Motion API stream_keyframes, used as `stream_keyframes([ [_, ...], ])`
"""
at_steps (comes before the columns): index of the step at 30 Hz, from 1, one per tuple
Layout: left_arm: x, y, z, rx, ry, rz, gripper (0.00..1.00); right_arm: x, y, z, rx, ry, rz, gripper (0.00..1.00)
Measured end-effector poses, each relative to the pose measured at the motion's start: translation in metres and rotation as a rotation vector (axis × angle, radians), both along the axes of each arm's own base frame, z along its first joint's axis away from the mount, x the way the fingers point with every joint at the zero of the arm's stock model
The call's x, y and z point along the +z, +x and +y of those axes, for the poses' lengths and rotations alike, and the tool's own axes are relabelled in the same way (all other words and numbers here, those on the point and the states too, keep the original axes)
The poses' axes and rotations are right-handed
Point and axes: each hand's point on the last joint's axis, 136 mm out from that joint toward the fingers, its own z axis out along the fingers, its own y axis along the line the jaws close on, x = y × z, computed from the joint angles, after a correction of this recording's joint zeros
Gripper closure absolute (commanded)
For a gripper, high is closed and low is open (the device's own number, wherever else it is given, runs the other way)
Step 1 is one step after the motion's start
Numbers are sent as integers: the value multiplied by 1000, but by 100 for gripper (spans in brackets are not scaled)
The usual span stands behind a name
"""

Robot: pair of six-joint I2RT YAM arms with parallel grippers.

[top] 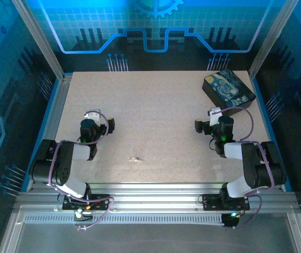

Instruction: Unlock the padlock with the key

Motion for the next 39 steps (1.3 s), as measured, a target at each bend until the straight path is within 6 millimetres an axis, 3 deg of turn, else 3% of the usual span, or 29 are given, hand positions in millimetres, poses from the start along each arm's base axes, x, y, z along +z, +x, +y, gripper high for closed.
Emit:
stream_keyframes([
  [8,-1,0,0,-7,-7,6,1,-1,0,1,5,2,26,0],
  [10,2,1,2,-1,-7,23,1,6,4,-1,-8,1,57,0],
  [13,25,6,10,46,3,26,1,44,20,-13,-67,25,66,0],
  [18,89,29,22,142,3,-8,1,124,44,-70,-239,110,26,0],
  [20,103,34,21,170,7,13,1,140,47,-91,-293,137,39,0],
  [23,104,35,15,198,-6,80,1,151,61,-108,-322,142,75,0],
  [27,87,33,9,226,-29,201,1,133,91,-112,-297,135,182,1],
  [30,77,26,2,234,-32,270,1,103,106,-115,-272,138,282,2],
  [36,71,14,-10,218,-33,331,1,33,102,-111,-220,172,489,7],
  [39,74,9,-10,221,-39,337,1,31,103,-107,-194,167,507,9],
])
